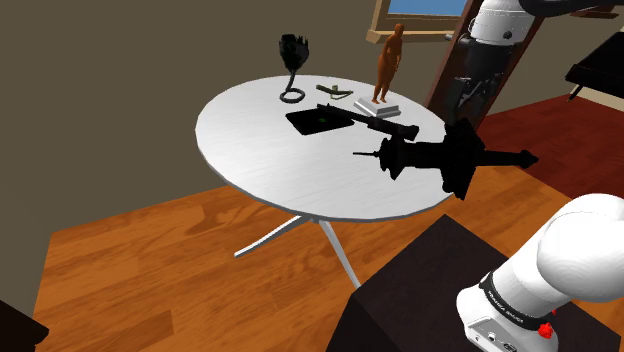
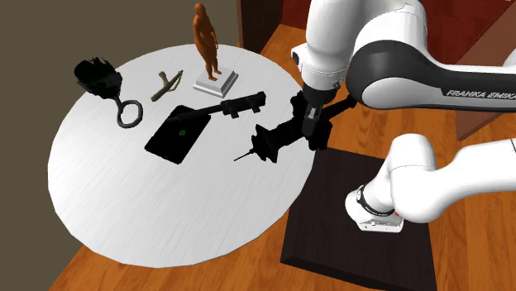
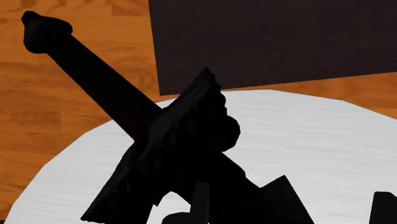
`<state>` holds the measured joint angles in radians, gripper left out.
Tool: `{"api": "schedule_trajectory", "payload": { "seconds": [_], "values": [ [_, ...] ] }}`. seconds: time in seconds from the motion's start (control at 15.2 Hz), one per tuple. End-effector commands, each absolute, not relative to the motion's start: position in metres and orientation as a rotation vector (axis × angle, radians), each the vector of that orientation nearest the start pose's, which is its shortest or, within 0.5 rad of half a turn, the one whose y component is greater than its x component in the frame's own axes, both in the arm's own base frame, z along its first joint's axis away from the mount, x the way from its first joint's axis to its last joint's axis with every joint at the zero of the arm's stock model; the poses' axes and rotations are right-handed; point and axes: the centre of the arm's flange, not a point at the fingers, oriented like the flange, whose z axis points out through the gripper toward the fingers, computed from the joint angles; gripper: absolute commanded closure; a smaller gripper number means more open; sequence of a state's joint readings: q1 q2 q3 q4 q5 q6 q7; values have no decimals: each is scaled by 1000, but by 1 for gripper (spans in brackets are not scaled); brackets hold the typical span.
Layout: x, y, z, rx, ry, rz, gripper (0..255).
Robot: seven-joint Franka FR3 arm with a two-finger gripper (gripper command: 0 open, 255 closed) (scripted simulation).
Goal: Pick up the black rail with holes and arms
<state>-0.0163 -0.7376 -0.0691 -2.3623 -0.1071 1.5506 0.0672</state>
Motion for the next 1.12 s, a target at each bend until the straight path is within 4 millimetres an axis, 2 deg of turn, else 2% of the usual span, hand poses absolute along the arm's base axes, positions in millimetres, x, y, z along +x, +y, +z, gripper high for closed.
{"api": "schedule_trajectory", "payload": {
  "seconds": [0.0,0.53,1.06],
  "values": [
    [314,-44,570,-3193,210,120,0],
    [395,-105,534,-3158,22,115,0],
    [483,-154,495,-3112,-161,109,0]
  ]
}}
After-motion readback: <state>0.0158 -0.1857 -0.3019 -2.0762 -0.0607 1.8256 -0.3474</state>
